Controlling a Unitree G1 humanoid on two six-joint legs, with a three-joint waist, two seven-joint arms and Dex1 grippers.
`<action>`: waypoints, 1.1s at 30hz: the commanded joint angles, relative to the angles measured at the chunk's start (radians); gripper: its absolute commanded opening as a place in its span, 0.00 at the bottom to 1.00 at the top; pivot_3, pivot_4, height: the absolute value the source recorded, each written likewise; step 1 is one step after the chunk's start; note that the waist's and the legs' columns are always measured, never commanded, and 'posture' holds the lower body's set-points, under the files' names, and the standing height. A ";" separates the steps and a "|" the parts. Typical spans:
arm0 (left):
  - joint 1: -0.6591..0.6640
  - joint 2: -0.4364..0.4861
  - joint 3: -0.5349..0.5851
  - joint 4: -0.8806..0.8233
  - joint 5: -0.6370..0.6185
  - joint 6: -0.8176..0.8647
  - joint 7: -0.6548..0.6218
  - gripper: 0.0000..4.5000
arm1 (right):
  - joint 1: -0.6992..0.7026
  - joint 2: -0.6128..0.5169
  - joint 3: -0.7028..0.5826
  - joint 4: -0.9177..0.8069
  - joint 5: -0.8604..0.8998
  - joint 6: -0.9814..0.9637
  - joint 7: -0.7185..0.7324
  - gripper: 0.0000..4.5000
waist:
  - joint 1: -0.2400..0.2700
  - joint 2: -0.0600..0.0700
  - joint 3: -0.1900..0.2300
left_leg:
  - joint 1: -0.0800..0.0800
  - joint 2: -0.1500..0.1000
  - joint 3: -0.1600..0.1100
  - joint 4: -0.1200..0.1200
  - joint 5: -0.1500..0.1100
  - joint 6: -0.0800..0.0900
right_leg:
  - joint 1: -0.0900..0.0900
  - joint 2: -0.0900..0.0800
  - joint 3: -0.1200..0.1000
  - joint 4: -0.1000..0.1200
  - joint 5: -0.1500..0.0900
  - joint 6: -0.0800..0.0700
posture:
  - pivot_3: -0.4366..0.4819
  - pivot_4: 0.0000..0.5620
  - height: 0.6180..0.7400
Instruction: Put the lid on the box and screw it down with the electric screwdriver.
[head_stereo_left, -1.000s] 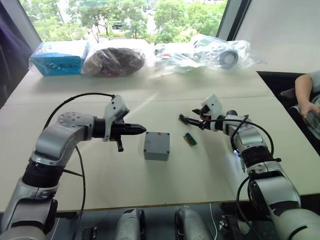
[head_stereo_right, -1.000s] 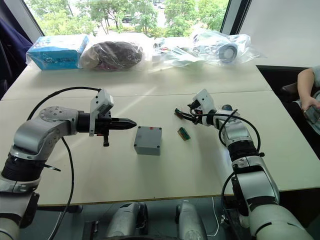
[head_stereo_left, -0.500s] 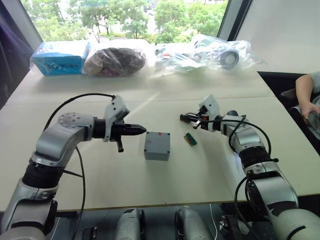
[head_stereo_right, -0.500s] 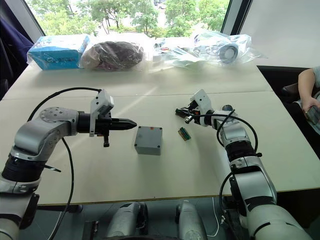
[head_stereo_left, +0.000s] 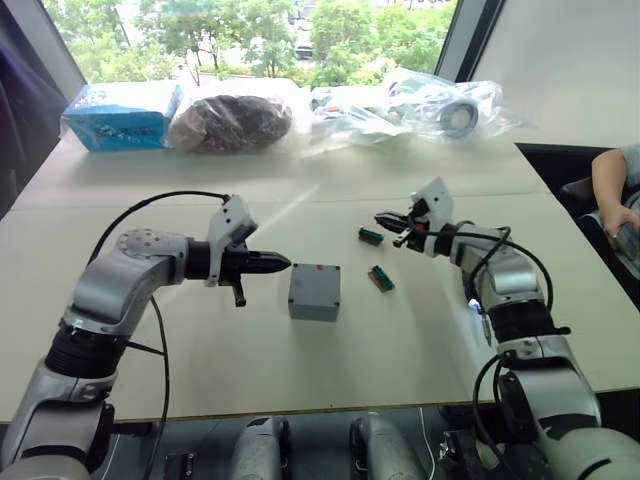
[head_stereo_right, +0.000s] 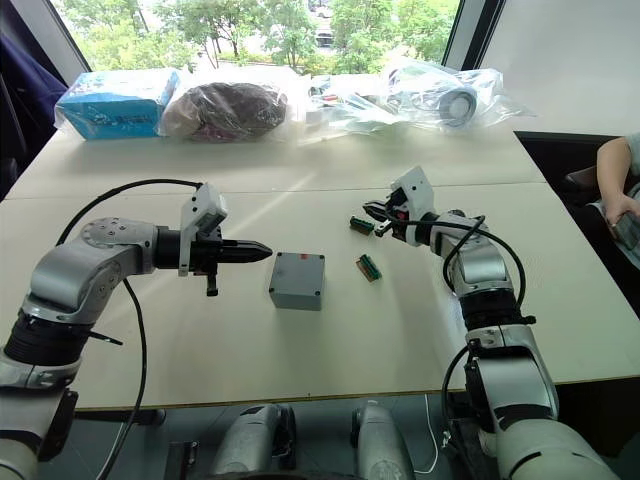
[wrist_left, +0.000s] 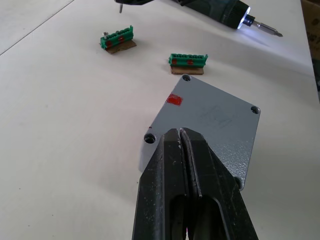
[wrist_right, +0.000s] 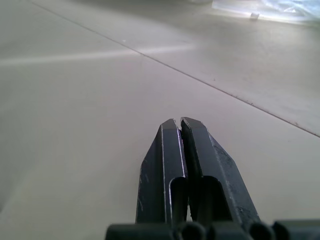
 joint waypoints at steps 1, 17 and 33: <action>0.002 0.049 0.004 -0.045 -0.022 0.001 -0.047 0.00 | 0.065 -0.006 -0.011 -0.273 0.080 0.096 0.001 0.01 | 0.000 0.000 0.000 | 0.000 0.000 0.000 0.000 0.000 0.000 | 0.000 0.000 0.000 0.000 0.000 0.000 | 0.48 0.27 1.00; 0.021 0.097 -0.003 -0.071 -0.039 0.009 -0.085 0.00 | 0.280 0.022 0.118 -0.655 0.136 0.267 -0.083 0.01 | 0.001 0.000 0.000 | 0.001 0.000 -0.001 0.000 -0.002 0.003 | -0.001 0.000 0.000 0.004 0.000 0.000 | 0.48 0.27 1.00; 0.021 0.090 -0.005 -0.077 -0.037 0.011 -0.069 0.00 | 0.297 0.022 0.163 -0.607 0.102 0.228 -0.091 0.01 | 0.002 0.000 0.000 | 0.001 0.000 -0.001 0.000 -0.002 0.003 | -0.001 0.000 0.000 0.004 0.000 0.000 | 0.48 0.27 1.00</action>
